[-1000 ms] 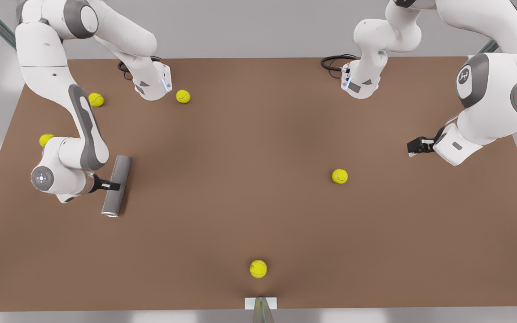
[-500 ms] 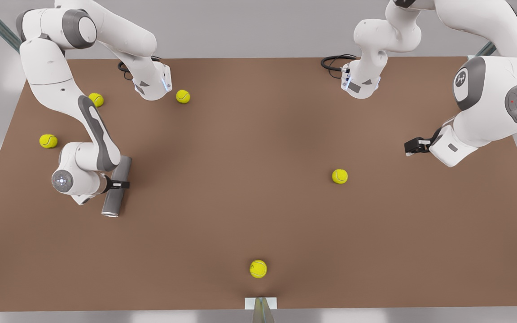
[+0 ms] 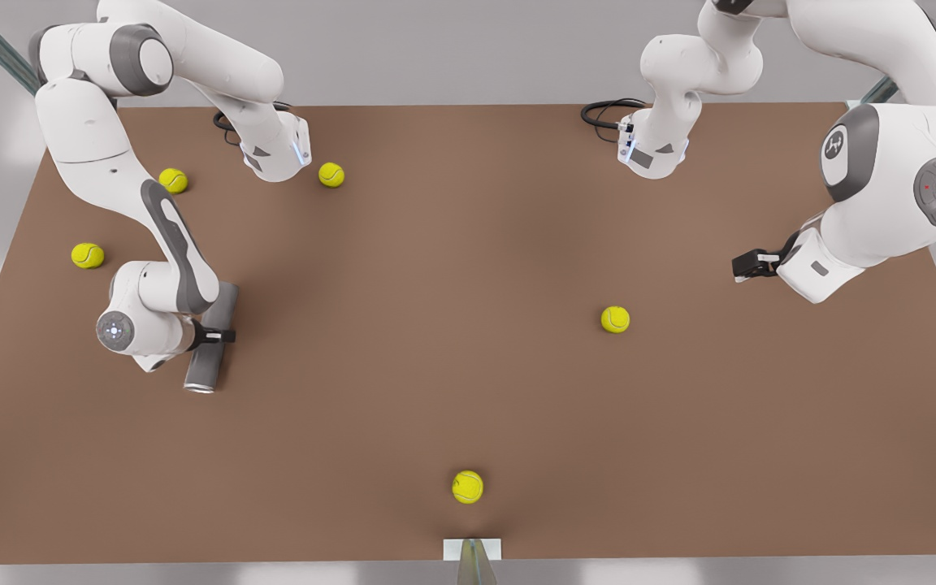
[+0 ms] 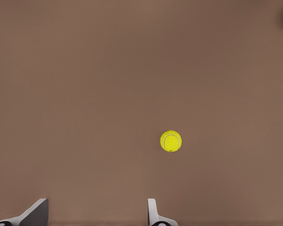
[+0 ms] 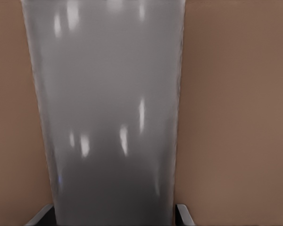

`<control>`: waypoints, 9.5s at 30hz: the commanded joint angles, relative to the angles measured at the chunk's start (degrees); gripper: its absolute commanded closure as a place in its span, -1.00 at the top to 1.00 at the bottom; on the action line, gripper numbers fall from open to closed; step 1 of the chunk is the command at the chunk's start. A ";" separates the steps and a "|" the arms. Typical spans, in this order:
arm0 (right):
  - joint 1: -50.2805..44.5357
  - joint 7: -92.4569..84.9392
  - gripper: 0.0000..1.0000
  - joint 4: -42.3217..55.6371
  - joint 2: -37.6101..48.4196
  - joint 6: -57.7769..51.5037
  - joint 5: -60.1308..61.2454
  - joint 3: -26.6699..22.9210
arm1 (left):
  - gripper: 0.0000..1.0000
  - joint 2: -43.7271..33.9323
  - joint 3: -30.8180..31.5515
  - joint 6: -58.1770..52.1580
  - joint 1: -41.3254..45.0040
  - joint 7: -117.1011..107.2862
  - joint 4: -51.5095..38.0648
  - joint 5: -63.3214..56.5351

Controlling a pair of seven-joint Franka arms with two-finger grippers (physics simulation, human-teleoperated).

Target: Put the tennis tube upright

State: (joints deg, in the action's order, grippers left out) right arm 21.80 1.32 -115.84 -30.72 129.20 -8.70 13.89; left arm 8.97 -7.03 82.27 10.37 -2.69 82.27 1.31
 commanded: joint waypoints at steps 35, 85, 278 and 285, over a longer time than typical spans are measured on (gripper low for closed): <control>-10.11 -6.15 0.43 12.31 -0.05 -4.31 0.18 4.04 | 1.00 0.00 0.00 -0.09 -0.09 -0.04 0.53 0.00; -51.51 -39.20 1.00 63.81 -32.04 -9.05 -5.63 0.97 | 1.00 0.96 0.08 0.18 -0.35 -0.30 1.41 0.09; -16.00 -5.01 1.00 34.81 15.42 -43.68 4.75 -5.01 | 1.00 18.80 13.18 27.95 -4.66 -21.92 2.28 -4.92; -16.00 -4.66 1.00 34.89 15.16 -43.33 4.48 -5.01 | 1.00 18.63 13.09 26.46 -4.75 -21.75 0.79 -4.57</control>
State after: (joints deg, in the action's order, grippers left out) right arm 5.81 -3.39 -80.95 -15.56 85.92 -4.22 8.87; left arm 27.53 6.07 108.53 5.60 -24.43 83.07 -3.20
